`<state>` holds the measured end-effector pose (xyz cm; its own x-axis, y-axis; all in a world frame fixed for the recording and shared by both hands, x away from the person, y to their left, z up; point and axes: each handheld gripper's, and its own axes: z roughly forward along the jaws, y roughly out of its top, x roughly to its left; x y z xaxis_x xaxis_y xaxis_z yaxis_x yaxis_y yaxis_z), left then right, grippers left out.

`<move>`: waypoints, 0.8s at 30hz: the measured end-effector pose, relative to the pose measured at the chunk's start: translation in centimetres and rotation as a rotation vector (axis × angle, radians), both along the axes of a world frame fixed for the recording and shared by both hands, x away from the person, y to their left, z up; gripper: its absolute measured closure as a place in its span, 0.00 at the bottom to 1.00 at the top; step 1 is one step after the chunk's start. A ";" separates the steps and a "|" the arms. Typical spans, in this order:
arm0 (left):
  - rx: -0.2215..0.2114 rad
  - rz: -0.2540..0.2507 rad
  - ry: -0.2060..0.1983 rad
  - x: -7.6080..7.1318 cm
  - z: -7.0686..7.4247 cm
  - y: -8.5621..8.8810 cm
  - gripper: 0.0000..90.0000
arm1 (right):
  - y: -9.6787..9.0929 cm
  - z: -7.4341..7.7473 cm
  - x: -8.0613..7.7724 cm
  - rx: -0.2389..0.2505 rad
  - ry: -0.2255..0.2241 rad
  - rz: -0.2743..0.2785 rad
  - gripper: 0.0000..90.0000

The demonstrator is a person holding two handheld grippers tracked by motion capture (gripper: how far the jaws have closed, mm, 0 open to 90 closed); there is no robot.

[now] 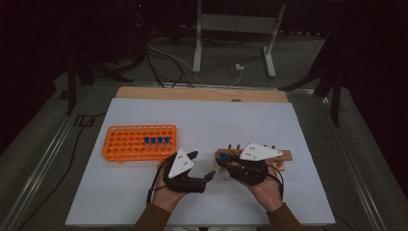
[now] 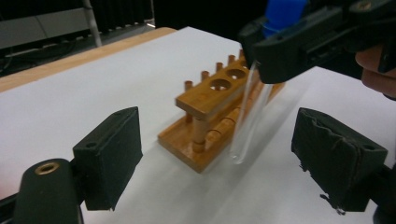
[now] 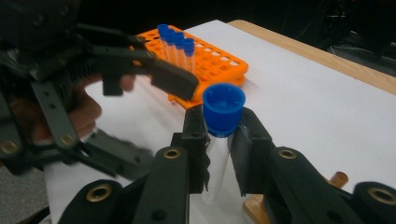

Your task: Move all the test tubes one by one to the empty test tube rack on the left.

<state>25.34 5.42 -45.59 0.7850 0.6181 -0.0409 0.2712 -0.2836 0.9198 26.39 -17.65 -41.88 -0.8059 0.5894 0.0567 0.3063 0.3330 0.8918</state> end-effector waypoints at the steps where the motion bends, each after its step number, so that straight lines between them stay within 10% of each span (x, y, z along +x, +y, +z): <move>1: -0.001 -0.006 -0.003 -0.1 -0.1 -0.2 0.27 | 0.1 0.0 0.0 -0.001 -0.002 0.005 0.86; 12: -0.014 -0.069 -0.027 -0.5 -0.3 -0.9 0.72 | 0.8 -0.1 -0.4 0.002 0.007 0.046 0.86; 24: -0.010 -0.101 -0.035 -0.7 -0.4 -1.0 0.87 | 1.0 -0.2 -0.4 0.007 0.020 0.069 0.86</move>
<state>24.69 4.42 -45.96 0.8445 0.5353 -0.0178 0.2091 -0.2990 0.9311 25.97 -16.69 -42.09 -0.8432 0.5321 0.0766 0.3003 0.3479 0.8881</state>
